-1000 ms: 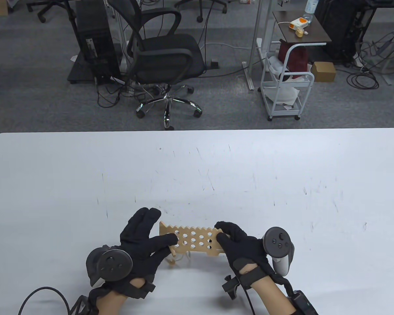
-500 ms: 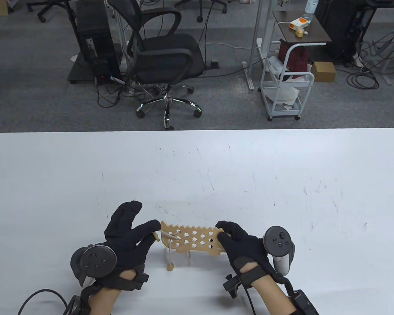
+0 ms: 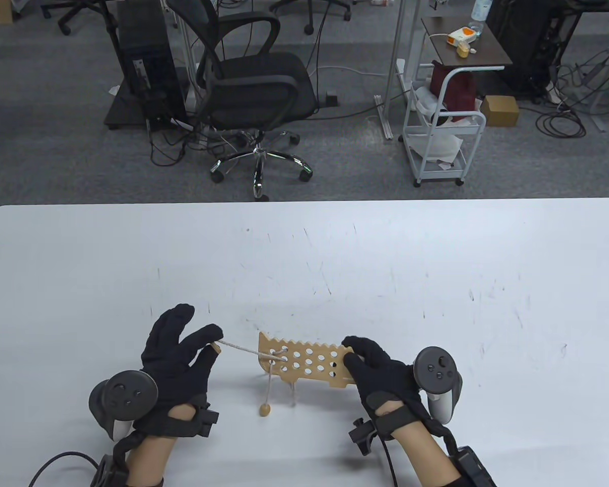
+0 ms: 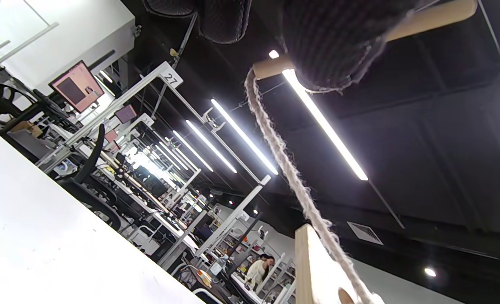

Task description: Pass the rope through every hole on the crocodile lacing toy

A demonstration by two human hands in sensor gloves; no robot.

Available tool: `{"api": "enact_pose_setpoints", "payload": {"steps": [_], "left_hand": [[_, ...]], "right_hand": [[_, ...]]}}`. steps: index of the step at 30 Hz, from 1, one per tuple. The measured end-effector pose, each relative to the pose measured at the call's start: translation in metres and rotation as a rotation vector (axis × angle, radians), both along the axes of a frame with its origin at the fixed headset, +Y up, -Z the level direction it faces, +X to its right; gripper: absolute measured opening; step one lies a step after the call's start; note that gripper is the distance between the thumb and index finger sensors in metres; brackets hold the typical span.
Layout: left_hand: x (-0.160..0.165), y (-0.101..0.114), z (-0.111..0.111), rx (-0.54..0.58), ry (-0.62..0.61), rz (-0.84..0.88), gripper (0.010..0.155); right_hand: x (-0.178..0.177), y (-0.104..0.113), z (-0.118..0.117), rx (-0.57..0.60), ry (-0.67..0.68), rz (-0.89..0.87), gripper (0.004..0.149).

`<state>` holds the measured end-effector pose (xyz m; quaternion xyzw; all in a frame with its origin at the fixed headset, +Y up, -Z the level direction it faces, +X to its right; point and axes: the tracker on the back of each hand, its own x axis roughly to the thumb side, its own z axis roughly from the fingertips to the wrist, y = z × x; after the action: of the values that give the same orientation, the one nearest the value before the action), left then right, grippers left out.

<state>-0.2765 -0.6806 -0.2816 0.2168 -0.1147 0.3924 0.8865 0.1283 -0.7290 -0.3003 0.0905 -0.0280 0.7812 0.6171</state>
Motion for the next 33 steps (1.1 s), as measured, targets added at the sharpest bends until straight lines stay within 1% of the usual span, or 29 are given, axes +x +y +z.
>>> {"api": "enact_pose_setpoints", "payload": {"steps": [13,17,33], "left_hand": [[-0.022,0.001,-0.004,-0.004,0.079,0.054,0.046],[-0.027,0.003,-0.004,0.021,0.121,-0.003,0.046],[-0.046,0.004,-0.005,0.014,0.196,0.045,0.046]], "right_hand": [[0.014,-0.005,-0.008,-0.027,-0.063,-0.006,0.047],[0.021,-0.005,-0.011,-0.031,-0.091,-0.015,0.047],[0.043,-0.009,-0.019,-0.048,-0.191,-0.019,0.047]]}}
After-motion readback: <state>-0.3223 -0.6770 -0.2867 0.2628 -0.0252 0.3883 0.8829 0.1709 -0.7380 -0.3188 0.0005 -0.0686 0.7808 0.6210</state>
